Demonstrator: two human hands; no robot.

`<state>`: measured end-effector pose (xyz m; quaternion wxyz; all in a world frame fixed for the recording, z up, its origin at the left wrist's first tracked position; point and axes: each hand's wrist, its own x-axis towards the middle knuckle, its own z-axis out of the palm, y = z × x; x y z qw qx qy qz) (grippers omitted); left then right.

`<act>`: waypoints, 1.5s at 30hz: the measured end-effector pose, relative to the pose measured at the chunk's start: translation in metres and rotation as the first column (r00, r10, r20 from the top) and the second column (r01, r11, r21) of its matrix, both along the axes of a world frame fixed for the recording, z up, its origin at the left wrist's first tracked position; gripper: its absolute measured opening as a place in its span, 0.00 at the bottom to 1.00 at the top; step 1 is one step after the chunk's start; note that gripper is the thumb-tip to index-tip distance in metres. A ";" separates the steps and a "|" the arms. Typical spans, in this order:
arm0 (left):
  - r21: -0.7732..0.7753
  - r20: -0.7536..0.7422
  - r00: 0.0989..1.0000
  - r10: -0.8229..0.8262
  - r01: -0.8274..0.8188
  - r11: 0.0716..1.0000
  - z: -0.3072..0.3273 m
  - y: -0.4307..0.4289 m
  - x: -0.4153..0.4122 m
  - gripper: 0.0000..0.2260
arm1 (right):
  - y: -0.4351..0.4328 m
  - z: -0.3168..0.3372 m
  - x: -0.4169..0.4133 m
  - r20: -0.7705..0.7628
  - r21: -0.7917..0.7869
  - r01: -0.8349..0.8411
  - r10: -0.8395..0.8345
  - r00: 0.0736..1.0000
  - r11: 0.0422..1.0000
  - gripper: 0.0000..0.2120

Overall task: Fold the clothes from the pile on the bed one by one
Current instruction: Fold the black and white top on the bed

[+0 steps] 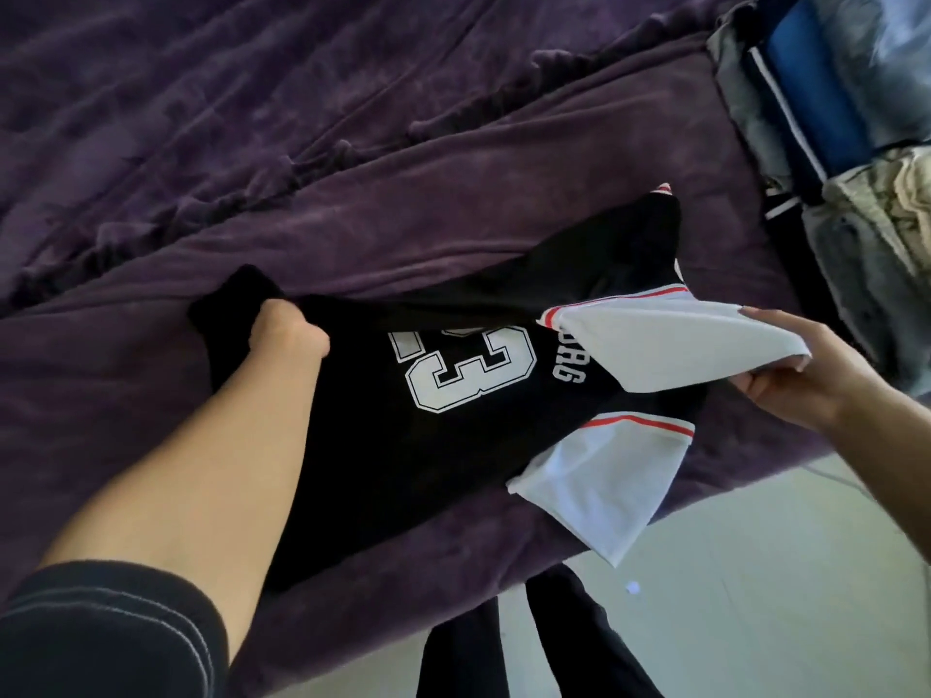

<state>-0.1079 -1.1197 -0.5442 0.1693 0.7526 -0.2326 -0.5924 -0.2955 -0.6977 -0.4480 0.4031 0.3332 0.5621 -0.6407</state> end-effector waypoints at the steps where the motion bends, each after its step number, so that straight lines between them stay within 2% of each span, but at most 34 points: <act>1: 0.005 0.007 1.000 0.026 -0.026 1.000 0.008 0.006 0.010 0.18 | 0.002 0.001 0.003 0.010 -0.022 0.014 -0.014 1.000 1.000 0.04; 3: 0.095 0.010 0.987 0.162 -0.162 0.982 0.019 0.018 0.038 0.17 | 0.008 0.005 0.008 0.033 -0.023 0.007 -0.006 0.999 1.000 0.02; 7: 0.123 0.038 0.976 0.216 -0.219 0.968 0.054 0.081 0.095 0.18 | 0.030 0.016 0.022 0.152 0.067 -0.067 0.057 0.987 0.995 0.08; 10: 0.173 0.097 0.947 0.307 -0.320 0.932 0.057 0.121 0.134 0.18 | 0.057 0.006 0.028 0.209 0.255 -0.165 0.112 0.972 0.953 0.06; 11: 0.172 0.133 0.949 0.286 -0.306 0.936 0.052 0.132 0.144 0.18 | 0.063 -0.001 0.030 0.210 0.328 -0.242 0.179 0.961 0.913 0.02; 12: 0.165 0.177 0.951 0.255 -0.284 0.945 0.048 0.142 0.153 0.19 | 0.069 -0.008 0.034 0.213 0.408 -0.353 0.288 0.934 0.842 0.03; 14: 0.094 0.379 0.905 0.194 -0.247 0.964 0.036 0.163 0.169 0.23 | 0.077 -0.020 0.045 0.265 0.504 -0.591 0.539 0.800 0.629 0.10; 15: 0.052 0.504 0.860 0.073 -0.115 0.992 0.033 0.174 0.174 0.24 | 0.078 -0.026 0.051 0.267 0.541 -0.648 0.622 0.736 0.536 0.11; 16: 0.031 0.621 0.777 -0.104 0.108 0.994 0.030 0.186 0.175 0.23 | 0.076 -0.027 0.056 0.252 0.581 -0.661 0.667 0.701 0.475 0.12; 17: 0.003 0.687 0.679 -0.258 0.353 0.936 0.029 0.198 0.173 0.20 | 0.072 -0.029 0.059 0.222 0.608 -0.648 0.686 0.693 0.458 0.13; 18: -0.033 0.709 0.594 -0.381 0.568 0.823 0.030 0.212 0.168 0.17 | 0.067 -0.030 0.062 0.195 0.615 -0.631 0.684 0.703 0.473 0.14; 19: -0.072 0.707 0.517 -0.483 0.732 0.678 0.030 0.225 0.160 0.14 | 0.062 -0.032 0.063 0.179 0.606 -0.611 0.661 0.729 0.510 0.15; 21: -0.086 0.662 0.324 -0.676 0.929 0.360 0.027 0.252 0.140 0.11 | 0.051 -0.034 0.067 0.174 0.526 -0.574 0.581 0.795 0.628 0.18; 23: -0.039 0.584 0.101 -0.806 0.995 0.096 0.024 0.274 0.117 0.13 | 0.040 -0.027 0.068 0.200 0.418 -0.536 0.502 0.842 0.734 0.19; 25: 0.068 0.496 -0.147 -0.856 0.989 -0.131 0.021 0.293 0.098 0.17 | 0.030 -0.018 0.063 0.199 0.295 -0.449 0.406 0.892 0.843 0.16; 27: 0.189 0.412 -0.350 -0.841 0.936 -0.297 0.019 0.304 0.089 0.20 | 0.013 -0.009 0.053 0.170 0.138 -0.338 0.314 0.934 0.931 0.09; 29: 0.265 0.348 -0.418 -0.839 0.902 -0.340 0.015 0.308 0.090 0.21 | -0.013 -0.002 0.041 0.161 -0.046 -0.206 0.211 0.964 0.977 0.03; 31: 0.287 0.354 -0.405 -0.843 0.905 -0.314 0.014 0.306 0.097 0.21 | -0.037 -0.002 0.030 0.143 -0.169 -0.140 0.165 0.976 0.976 0.05; 33: 0.287 0.479 -0.396 -0.783 0.914 -0.287 0.013 0.298 0.109 0.19 | -0.053 -0.005 0.025 0.089 -0.163 -0.176 0.192 0.977 0.971 0.09; 35: 0.284 0.639 -0.418 -0.646 0.908 -0.307 0.011 0.283 0.121 0.20 | -0.056 -0.015 0.027 -0.038 0.007 -0.300 0.300 0.953 0.954 0.10; 37: 0.321 0.690 -0.482 -0.540 0.872 -0.368 0.007 0.263 0.130 0.28 | -0.048 -0.030 0.038 -0.158 0.267 -0.475 0.524 0.837 0.839 0.13; 38: 0.356 0.672 -0.523 -0.524 0.849 -0.390 0.006 0.253 0.132 0.32 | -0.043 -0.039 0.047 -0.182 0.388 -0.572 0.668 0.721 0.723 0.13; 40: 0.450 0.598 -0.609 -0.520 0.793 -0.410 0.002 0.237 0.134 0.32 | -0.034 -0.055 0.067 -0.133 0.590 -0.714 0.918 0.374 0.376 0.07; 41: 0.503 0.558 -0.652 -0.512 0.757 -0.416 0.002 0.231 0.136 0.28 | -0.031 -0.058 0.077 -0.077 0.655 -0.731 0.980 0.186 0.190 0.05; 42: 0.549 0.530 -0.688 -0.496 0.724 -0.417 0.003 0.227 0.138 0.23 | -0.030 -0.063 0.087 -0.031 0.702 -0.712 0.999 0.019 0.035 0.08; 44: 0.619 0.504 -0.722 -0.474 0.685 -0.385 0.008 0.219 0.148 0.16 | -0.033 -0.069 0.107 -0.003 0.778 -0.611 0.970 -0.243 -0.150 0.18; 45: 0.639 0.515 -0.719 -0.467 0.685 -0.350 0.009 0.215 0.155 0.14 | -0.038 -0.070 0.116 -0.017 0.818 -0.543 0.936 -0.352 -0.189 0.21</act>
